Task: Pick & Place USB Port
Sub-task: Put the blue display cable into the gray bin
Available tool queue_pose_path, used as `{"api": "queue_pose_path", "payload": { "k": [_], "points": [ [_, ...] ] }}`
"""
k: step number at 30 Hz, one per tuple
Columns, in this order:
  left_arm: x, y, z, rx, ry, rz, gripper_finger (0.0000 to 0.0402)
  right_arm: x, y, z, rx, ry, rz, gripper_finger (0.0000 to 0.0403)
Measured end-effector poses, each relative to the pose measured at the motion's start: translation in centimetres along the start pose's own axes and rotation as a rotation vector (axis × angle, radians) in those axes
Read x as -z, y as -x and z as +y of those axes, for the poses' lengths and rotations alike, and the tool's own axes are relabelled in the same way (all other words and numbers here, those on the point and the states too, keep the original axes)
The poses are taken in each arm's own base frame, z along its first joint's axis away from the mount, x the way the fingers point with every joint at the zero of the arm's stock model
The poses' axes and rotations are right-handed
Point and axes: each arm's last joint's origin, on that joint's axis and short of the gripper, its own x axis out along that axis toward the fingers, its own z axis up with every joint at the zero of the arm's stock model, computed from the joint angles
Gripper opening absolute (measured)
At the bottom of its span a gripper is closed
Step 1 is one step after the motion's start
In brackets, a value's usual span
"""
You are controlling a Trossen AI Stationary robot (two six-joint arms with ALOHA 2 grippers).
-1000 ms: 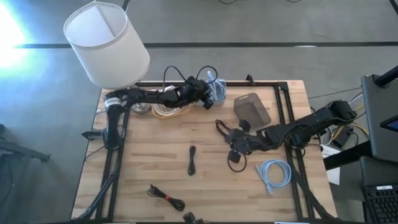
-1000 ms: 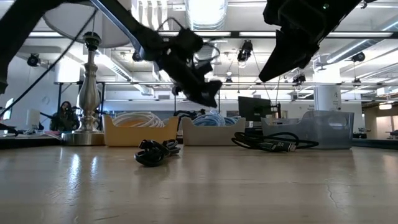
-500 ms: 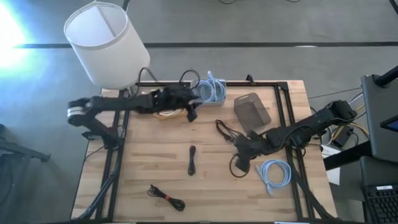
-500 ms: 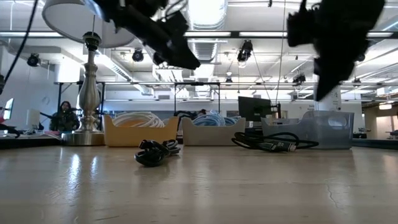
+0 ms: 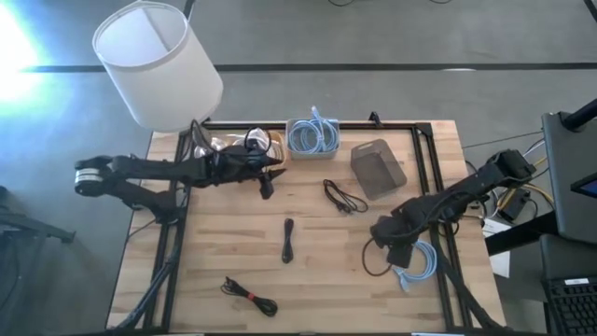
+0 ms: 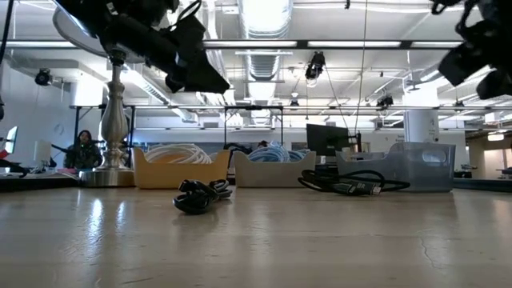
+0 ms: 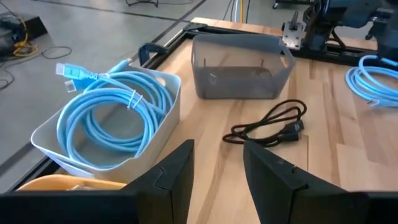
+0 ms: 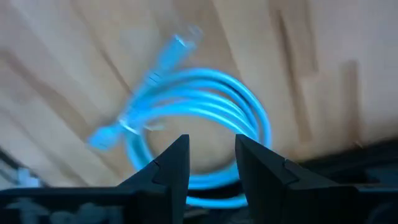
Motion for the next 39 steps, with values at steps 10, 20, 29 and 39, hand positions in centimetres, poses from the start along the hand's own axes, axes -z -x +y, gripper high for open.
{"api": "queue_pose_path", "payload": {
  "k": [10,20,29,39],
  "points": [
    [0.3,0.2,0.1,0.000,0.030,0.004,0.0142,1.3,-4.0,-1.6,0.096,0.084,0.063,0.0128],
    [0.2,0.2,0.0,0.000,0.031,0.002,0.0142,1.5,-7.9,-3.3,0.069,0.067,0.040,0.0128],
    [0.2,0.2,0.1,0.000,0.031,0.004,0.0142,1.3,-8.2,-3.3,0.076,0.032,0.000,0.0100],
    [0.3,0.2,0.1,0.000,0.025,0.006,0.0142,-0.3,-5.5,-0.8,-0.012,-0.046,-0.172,0.0018]
  ]
}}
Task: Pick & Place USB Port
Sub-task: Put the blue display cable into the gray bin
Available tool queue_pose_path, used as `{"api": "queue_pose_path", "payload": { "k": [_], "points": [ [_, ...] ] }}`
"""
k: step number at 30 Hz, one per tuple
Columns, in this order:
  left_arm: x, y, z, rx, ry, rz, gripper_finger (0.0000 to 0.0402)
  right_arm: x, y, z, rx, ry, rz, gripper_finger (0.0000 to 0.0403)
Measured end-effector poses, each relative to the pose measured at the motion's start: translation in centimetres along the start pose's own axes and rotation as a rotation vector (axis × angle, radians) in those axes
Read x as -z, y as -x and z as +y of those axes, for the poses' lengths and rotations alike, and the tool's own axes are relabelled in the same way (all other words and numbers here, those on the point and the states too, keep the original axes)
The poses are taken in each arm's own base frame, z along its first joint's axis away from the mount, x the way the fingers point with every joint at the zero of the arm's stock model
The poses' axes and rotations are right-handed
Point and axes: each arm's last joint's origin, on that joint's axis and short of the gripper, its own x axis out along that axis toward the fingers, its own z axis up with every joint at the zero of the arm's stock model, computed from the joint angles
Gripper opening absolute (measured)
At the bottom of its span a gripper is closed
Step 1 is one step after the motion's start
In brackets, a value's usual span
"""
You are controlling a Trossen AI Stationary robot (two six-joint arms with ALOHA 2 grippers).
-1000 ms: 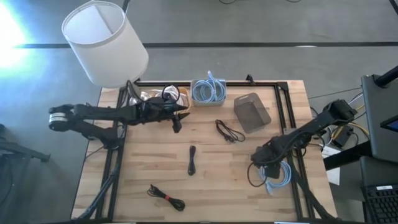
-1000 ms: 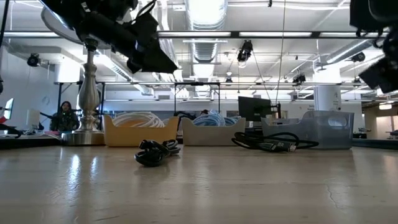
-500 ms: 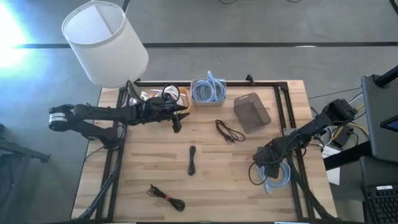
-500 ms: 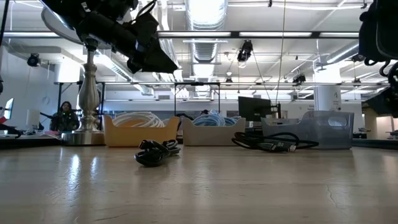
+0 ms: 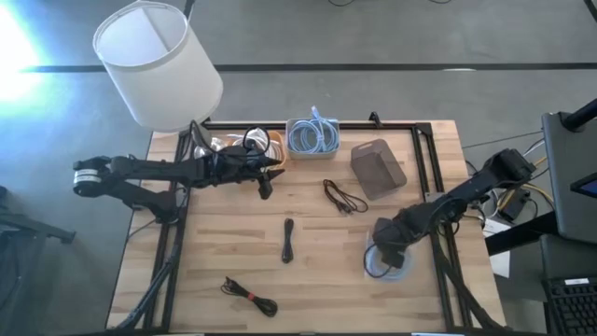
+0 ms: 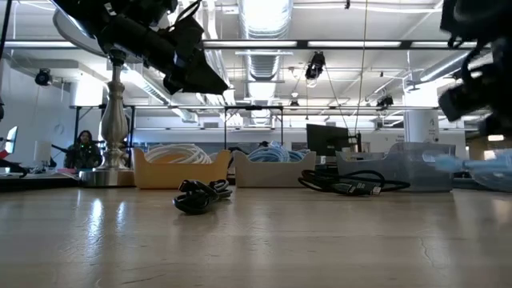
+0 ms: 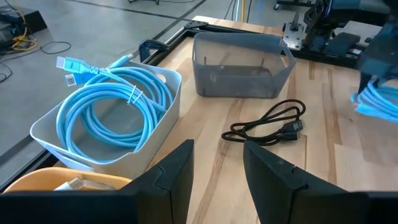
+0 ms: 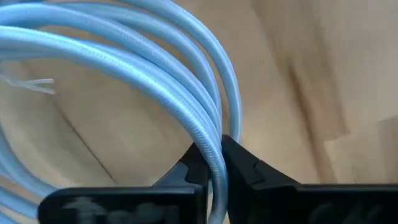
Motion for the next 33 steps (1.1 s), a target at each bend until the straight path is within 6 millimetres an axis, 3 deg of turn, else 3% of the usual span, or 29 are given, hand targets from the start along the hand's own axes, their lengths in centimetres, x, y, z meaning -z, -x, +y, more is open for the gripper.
{"api": "queue_pose_path", "payload": {
  "k": [6,13,17,25,33],
  "points": [
    [0.0,0.0,0.0,0.000,0.000,-0.001,0.0142,-2.1,4.8,3.1,-0.057,0.017,-0.241,0.0015],
    [0.0,0.0,0.0,0.000,-0.006,-0.001,0.0142,-4.6,11.1,4.4,0.208,-0.074,-0.900,0.0015],
    [0.0,0.0,0.0,0.000,-0.006,-0.001,0.0142,-6.0,13.9,4.1,0.346,-0.115,-1.086,0.0014],
    [0.0,0.0,0.0,0.000,-0.007,0.000,0.0142,-11.0,17.1,-0.2,0.398,-0.433,-1.202,0.0014],
    [0.0,0.0,0.0,0.000,-0.007,0.000,0.0142,-16.5,15.9,-6.8,0.291,-0.606,-1.246,0.0025]
  ]
}}
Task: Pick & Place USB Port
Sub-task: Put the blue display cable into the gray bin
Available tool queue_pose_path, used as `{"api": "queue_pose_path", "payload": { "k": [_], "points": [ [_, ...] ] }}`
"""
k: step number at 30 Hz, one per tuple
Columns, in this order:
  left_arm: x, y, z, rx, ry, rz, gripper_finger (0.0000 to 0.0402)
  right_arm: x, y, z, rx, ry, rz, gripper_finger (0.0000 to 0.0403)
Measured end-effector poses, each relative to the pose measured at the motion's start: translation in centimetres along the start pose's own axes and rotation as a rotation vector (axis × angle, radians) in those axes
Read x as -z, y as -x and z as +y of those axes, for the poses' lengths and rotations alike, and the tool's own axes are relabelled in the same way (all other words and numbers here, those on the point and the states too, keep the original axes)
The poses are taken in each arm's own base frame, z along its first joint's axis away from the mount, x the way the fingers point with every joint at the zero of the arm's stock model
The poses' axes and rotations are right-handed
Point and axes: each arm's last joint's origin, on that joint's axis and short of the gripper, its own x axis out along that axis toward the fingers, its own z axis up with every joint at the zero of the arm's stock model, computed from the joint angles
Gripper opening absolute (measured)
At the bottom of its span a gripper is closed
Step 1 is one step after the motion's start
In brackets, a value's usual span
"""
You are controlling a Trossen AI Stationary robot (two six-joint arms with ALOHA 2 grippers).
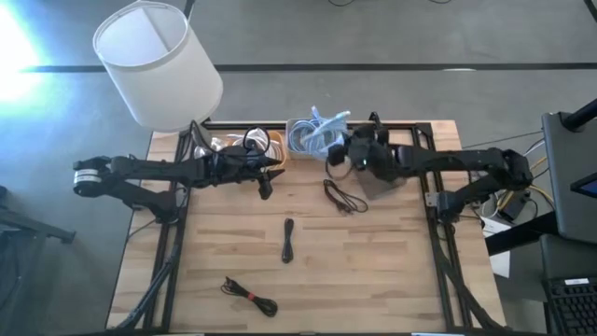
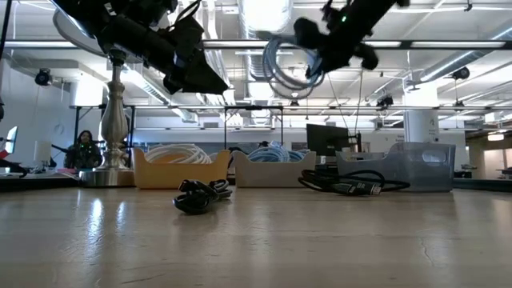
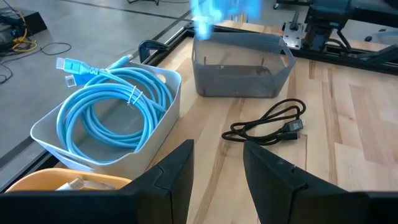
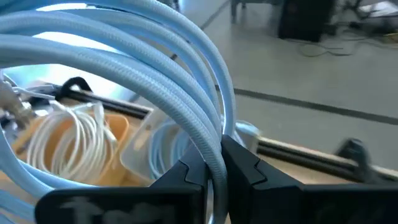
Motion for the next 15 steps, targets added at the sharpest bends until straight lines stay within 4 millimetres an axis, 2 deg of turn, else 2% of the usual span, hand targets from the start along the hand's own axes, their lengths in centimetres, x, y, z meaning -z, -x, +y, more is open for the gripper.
{"api": "queue_pose_path", "payload": {
  "k": [8,15],
  "points": [
    [0.0,0.0,0.0,0.001,-0.006,0.001,0.0142,1.9,-7.8,-1.6,-0.016,-0.032,0.085,0.0017],
    [0.1,0.0,0.0,0.000,-0.026,0.004,0.0142,3.3,-13.1,-0.9,0.062,-0.015,0.163,0.0018]
  ]
}}
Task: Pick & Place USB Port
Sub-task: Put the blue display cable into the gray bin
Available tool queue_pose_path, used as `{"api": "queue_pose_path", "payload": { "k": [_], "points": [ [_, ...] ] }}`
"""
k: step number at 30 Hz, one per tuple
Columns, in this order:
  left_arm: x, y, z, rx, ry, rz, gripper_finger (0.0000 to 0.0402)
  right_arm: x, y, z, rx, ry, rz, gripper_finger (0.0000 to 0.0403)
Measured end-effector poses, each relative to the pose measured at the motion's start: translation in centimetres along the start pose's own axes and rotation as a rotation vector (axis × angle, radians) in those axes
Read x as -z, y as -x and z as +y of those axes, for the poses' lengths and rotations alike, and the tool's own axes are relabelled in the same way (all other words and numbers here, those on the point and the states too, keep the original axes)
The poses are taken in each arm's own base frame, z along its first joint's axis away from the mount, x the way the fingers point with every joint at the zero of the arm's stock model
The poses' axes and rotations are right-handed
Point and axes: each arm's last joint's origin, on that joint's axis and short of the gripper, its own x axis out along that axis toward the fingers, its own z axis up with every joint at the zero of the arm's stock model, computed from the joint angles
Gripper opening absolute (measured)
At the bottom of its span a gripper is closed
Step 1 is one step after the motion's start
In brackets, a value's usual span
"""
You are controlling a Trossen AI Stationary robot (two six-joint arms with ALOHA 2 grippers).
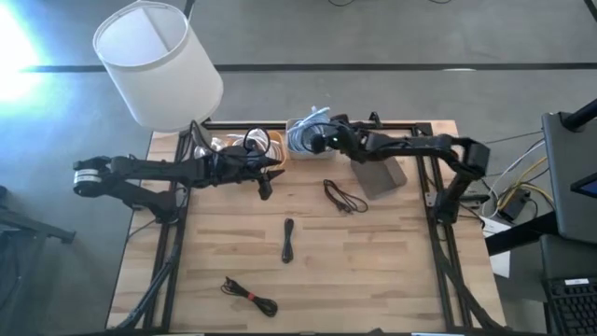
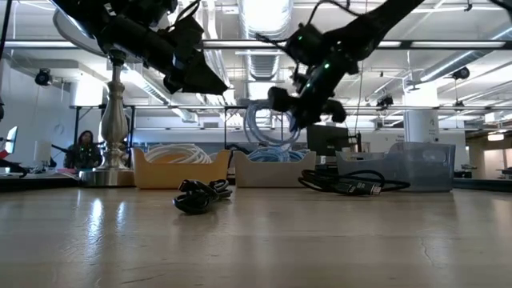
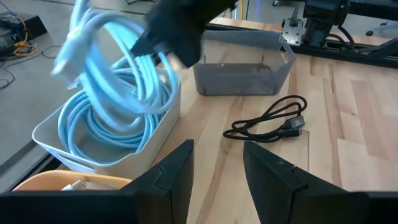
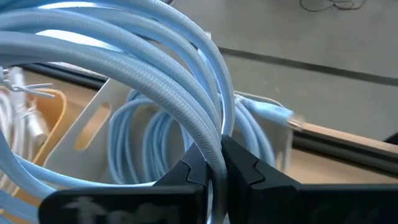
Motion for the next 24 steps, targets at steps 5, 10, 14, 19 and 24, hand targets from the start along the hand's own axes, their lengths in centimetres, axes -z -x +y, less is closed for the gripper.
{"api": "queue_pose_path", "payload": {
  "k": [5,10,14,19,24],
  "points": [
    [0.0,0.0,0.0,-0.001,-0.001,0.002,0.0142,0.6,-2.8,1.1,0.042,0.032,0.049,0.0018],
    [0.1,0.0,0.0,-0.001,-0.003,0.013,0.0142,0.8,-4.3,1.9,0.098,0.078,0.141,0.0022],
    [0.2,0.0,0.0,-0.002,-0.004,0.024,0.0142,0.7,-5.3,2.3,0.169,0.117,0.157,0.0032],
    [0.3,0.0,0.0,-0.003,-0.006,0.035,0.0142,0.0,-6.3,2.8,0.201,0.183,0.129,0.0047],
    [0.5,0.0,0.0,-0.002,-0.007,0.049,0.0142,-0.5,-6.7,3.2,0.197,0.251,0.126,0.0063]
  ]
}}
